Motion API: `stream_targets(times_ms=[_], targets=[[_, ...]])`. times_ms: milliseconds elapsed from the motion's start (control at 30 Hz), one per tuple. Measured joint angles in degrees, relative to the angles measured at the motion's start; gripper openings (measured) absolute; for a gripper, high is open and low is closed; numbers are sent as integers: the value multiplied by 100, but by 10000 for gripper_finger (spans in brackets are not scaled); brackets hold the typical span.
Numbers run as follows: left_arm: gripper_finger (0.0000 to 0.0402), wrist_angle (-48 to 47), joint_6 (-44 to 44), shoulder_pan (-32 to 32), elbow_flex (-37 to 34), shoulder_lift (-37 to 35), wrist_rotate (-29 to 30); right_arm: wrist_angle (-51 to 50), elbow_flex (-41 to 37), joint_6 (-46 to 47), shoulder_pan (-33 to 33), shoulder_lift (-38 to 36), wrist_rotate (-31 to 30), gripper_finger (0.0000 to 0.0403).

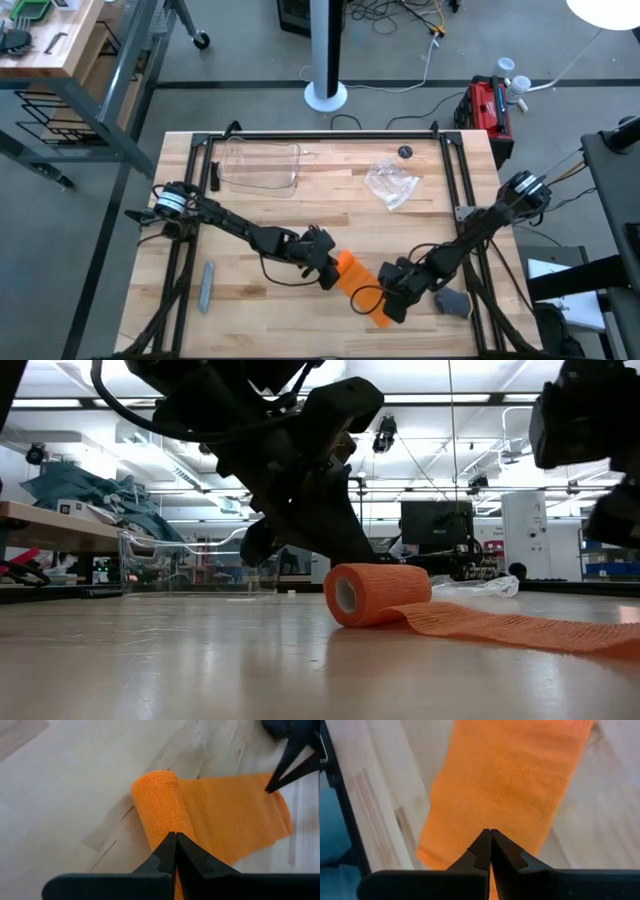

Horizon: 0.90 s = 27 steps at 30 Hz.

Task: Roll bandage
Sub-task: Roll the orange bandage

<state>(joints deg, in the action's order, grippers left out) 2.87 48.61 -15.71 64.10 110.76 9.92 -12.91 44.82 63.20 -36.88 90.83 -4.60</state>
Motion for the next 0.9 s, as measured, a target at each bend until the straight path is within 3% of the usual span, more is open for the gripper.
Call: stream_targets(times_ms=[567, 900], targets=[[0, 269, -28, -11, 0, 9, -252, 40, 2, -94, 71, -151, -716, 2], [0, 417, -273, -13, 0, 9, -365, 856, 7, -689, 714, -148, -1460, 2]])
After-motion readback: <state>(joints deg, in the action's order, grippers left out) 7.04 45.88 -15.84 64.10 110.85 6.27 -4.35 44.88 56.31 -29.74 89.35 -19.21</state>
